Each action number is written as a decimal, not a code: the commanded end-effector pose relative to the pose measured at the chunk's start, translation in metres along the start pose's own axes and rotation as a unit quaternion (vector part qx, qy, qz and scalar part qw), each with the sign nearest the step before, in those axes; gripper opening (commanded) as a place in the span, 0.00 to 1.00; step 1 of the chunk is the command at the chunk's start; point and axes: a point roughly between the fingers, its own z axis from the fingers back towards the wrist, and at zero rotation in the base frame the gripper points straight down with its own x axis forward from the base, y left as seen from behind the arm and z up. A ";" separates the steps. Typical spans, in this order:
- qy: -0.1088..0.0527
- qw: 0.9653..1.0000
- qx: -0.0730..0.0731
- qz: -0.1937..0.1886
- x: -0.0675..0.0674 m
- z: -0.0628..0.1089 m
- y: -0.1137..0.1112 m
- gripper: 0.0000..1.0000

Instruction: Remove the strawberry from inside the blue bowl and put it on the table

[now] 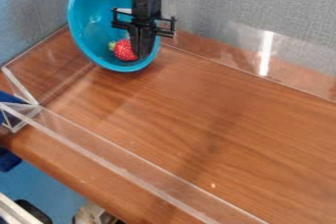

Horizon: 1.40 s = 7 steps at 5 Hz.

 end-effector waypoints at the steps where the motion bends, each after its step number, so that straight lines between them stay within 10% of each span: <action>1: -0.057 0.998 0.006 -0.003 -0.005 0.047 0.004 0.00; 5: -0.083 0.994 0.002 -0.073 -0.021 0.076 -0.026 0.00; 7: -0.098 0.986 -0.003 -0.135 -0.032 0.093 -0.058 0.00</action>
